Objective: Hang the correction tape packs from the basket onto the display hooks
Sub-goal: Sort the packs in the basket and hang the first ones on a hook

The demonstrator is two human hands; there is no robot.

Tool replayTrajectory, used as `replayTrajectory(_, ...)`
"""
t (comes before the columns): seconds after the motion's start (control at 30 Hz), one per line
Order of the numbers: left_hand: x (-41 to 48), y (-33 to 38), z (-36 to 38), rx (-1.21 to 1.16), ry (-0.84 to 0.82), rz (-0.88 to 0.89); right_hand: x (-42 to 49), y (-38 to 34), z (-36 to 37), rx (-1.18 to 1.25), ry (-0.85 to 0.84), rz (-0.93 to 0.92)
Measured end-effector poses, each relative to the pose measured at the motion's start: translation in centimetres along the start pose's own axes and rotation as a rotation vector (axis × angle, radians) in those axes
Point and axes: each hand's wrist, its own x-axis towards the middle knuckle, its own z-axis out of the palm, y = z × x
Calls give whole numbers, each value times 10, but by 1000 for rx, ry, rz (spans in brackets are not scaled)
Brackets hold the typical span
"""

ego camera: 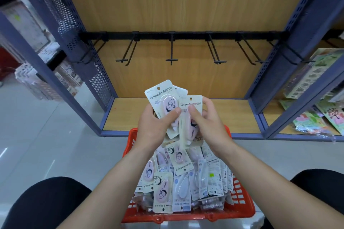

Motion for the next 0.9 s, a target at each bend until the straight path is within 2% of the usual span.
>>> replayTrajectory(0.1,-3,5,-6,-49,43,76,-8,-4,8,27,-91,18)
replayTrajectory(0.2,-10,10,-15,-60,93,174,-14,-9,19,28,-34,8)
replayTrajectory(0.3,-16,10,-25,-45,96,198,-19,-13,29,53,23,-3)
replayTrajectory(0.53,-18,17,-60,-20,41,102,-28,-15,63,72,-76,-69)
replayTrajectory(0.9,9,24,-177,87,154,5,29,-13,147,17,-55,101)
